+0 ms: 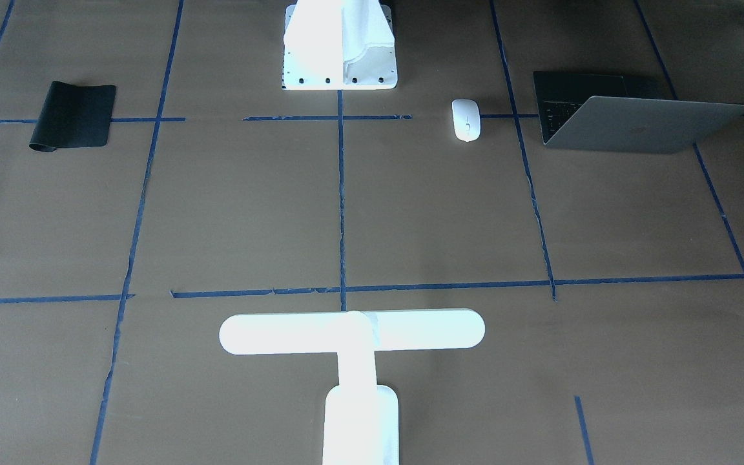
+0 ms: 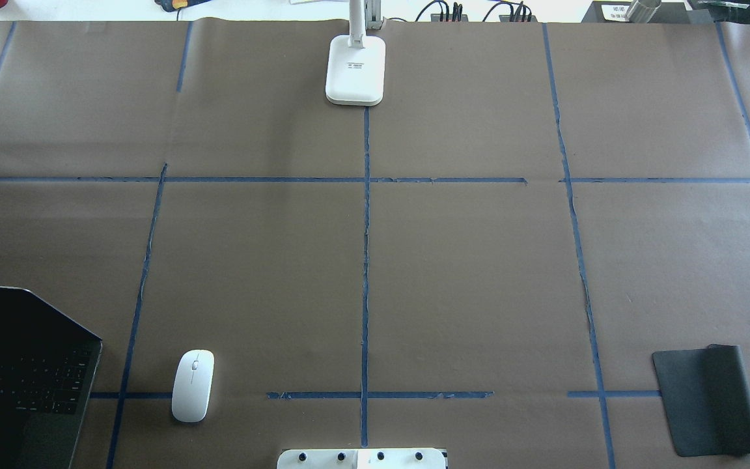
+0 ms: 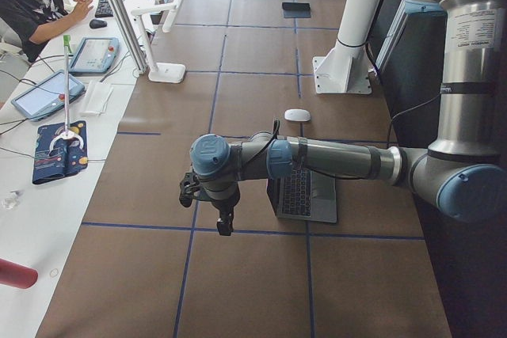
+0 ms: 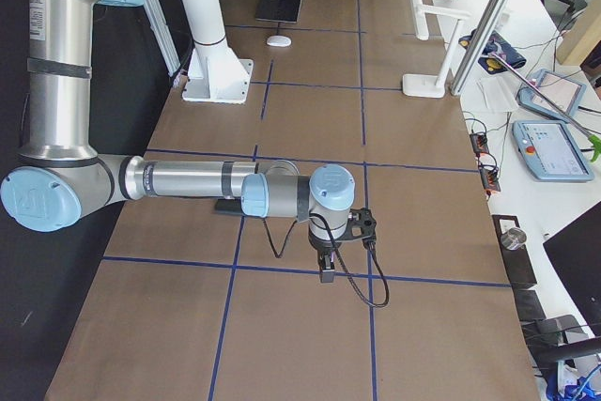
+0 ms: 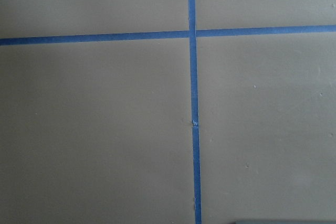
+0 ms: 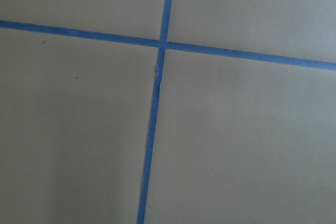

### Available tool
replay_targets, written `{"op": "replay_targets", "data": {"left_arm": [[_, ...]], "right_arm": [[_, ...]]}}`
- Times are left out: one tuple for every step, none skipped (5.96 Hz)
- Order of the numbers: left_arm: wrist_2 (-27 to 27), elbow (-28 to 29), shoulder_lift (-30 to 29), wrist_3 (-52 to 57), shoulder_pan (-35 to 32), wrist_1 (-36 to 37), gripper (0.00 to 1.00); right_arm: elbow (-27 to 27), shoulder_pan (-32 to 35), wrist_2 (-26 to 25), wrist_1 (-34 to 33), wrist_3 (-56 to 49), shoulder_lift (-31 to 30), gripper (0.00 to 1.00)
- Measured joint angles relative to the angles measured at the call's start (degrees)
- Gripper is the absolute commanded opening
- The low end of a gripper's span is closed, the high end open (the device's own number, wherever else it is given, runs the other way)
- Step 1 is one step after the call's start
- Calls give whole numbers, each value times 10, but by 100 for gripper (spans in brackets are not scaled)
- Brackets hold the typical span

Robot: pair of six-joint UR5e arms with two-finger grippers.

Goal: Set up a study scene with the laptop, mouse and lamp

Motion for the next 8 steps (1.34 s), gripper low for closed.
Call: {"op": "replay_targets", "data": {"left_arm": [[0, -1, 0, 0, 0, 0, 100], [0, -5, 1, 0, 0, 0, 100], [1, -9, 0, 0, 1, 0, 100], [1, -13, -1, -2, 2, -1, 100], [0, -19, -7, -3, 2, -3, 100], [0, -25, -20, -4, 2, -4, 100], [-2, -28, -30, -4, 2, -5, 100], [-4, -36, -34, -5, 2, -7, 100]], "right_arm": [[0, 0, 0, 0, 0, 0, 100], [2, 0, 0, 1, 0, 1, 100], [3, 0, 0, 1, 0, 3, 100], [11, 0, 0, 2, 0, 5, 100], [22, 0, 2, 1, 1, 7, 100], [28, 0, 4, 1, 2, 8, 100], [29, -1, 6, 0, 4, 10, 100], [29, -1, 9, -1, 5, 10, 100]]}}
